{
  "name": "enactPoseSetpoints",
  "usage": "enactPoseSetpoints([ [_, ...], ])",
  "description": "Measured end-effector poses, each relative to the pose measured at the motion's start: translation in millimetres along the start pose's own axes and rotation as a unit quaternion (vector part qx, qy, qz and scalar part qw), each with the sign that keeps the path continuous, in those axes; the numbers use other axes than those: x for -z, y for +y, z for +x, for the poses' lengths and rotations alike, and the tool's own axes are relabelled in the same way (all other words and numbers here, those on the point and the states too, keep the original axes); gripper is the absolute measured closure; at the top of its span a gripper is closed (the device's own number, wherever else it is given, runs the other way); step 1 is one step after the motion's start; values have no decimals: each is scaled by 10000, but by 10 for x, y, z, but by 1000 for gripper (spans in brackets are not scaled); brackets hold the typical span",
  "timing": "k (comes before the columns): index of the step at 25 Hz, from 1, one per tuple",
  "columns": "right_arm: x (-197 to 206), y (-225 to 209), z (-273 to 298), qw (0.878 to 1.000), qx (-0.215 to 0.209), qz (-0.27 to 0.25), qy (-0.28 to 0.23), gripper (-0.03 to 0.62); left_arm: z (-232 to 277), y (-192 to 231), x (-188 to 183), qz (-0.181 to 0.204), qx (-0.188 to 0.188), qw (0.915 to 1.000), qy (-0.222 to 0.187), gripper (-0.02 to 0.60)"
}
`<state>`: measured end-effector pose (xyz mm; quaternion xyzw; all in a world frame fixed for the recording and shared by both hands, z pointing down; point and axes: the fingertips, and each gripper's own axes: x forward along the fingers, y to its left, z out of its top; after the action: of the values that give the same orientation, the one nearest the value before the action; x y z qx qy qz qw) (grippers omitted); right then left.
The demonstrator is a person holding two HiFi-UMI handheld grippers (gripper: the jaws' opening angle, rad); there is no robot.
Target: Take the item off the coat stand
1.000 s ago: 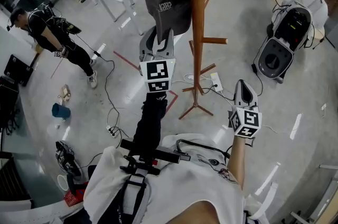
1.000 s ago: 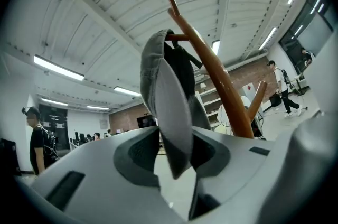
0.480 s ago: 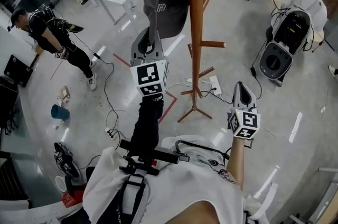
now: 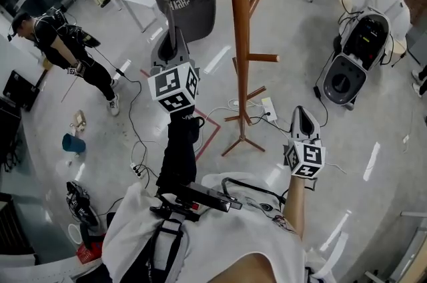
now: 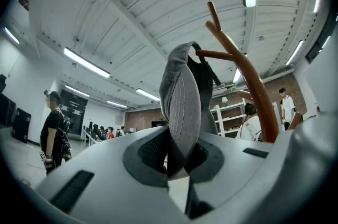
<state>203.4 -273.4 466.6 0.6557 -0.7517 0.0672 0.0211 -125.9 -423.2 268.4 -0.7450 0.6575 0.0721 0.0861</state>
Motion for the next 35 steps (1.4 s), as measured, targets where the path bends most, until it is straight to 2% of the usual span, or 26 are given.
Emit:
enactPoseSetpoints([
  [7,36,-17,19,10000,-21,41,19,591,-145,230,270,-30,-306,9991,275,551],
  [14,-60,107,51,9997,-234,-29,-66,591,-727,323,714,-39,-420,9980,476,551],
  [18,-76,200,83,9991,-409,-79,-62,591,-1094,253,977,-98,-358,9972,655,551],
  [25,-79,431,72,9977,-647,-182,-19,591,-1578,44,1168,-224,-189,9966,776,551],
  [35,-117,465,53,9979,-599,-230,-72,591,-1725,-37,1248,-231,-131,9962,834,551],
])
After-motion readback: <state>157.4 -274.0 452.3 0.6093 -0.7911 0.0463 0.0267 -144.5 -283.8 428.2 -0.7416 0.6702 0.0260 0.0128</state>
